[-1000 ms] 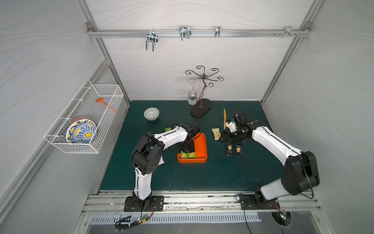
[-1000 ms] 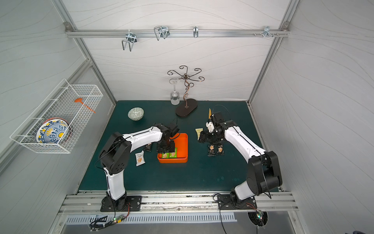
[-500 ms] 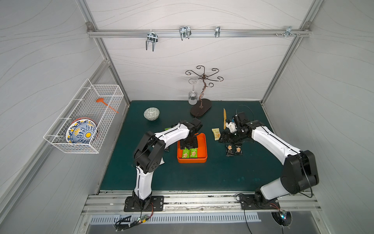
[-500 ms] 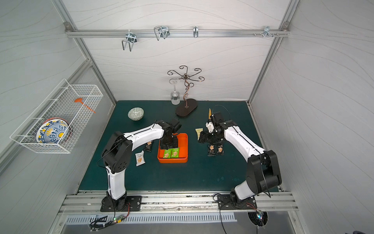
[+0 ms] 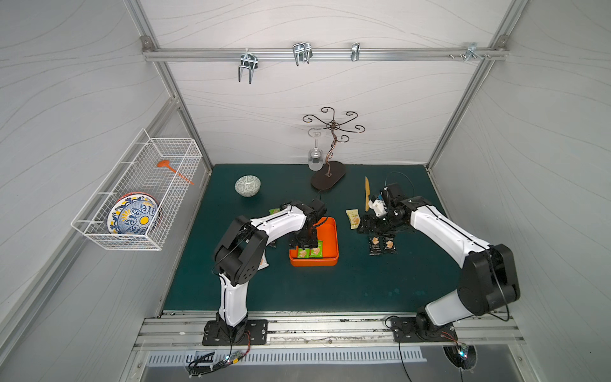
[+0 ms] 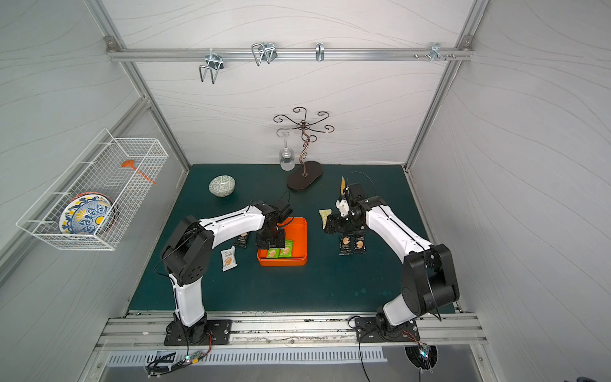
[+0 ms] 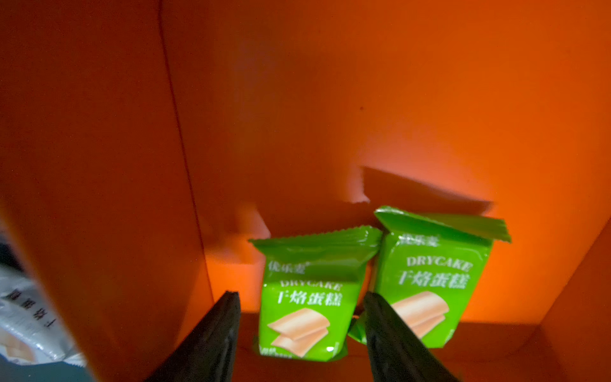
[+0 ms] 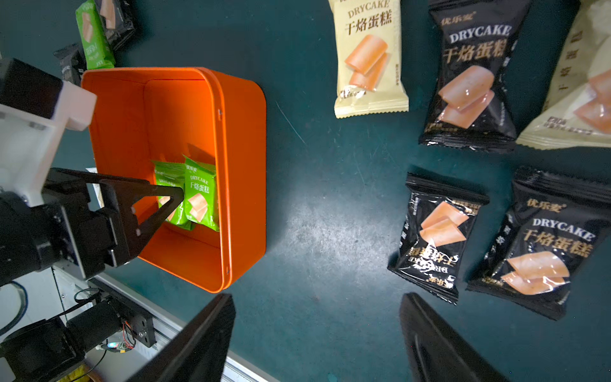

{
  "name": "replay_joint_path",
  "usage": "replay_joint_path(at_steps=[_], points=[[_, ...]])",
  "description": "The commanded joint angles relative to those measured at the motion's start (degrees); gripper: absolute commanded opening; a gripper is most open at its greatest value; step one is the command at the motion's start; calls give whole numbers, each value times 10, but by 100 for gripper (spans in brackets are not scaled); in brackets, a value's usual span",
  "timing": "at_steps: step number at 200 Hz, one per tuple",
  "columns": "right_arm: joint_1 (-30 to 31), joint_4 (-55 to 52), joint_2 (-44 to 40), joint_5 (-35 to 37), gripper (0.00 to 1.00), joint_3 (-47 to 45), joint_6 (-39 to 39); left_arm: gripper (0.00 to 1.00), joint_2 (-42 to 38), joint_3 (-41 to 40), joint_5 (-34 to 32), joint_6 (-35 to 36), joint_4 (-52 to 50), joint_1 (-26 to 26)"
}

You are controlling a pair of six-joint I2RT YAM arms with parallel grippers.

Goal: Take the cookies out of the storage box
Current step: Pick up the cookie from the storage box.

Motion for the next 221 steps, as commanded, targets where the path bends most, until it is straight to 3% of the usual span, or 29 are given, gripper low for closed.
replay_joint_path(at_steps=[1,115,148,221], points=[[-4,-10,2,0,84,2,-5,63,22,2,3,10,13,2],[-6,-12,6,1,84,8,-6,59,44,-6,1,21,20,3],[-6,-13,6,2,84,9,-6,42,44,-5,3,23,21,3],[-6,-14,4,-2,84,12,-5,42,5,23,-14,23,-10,3]])
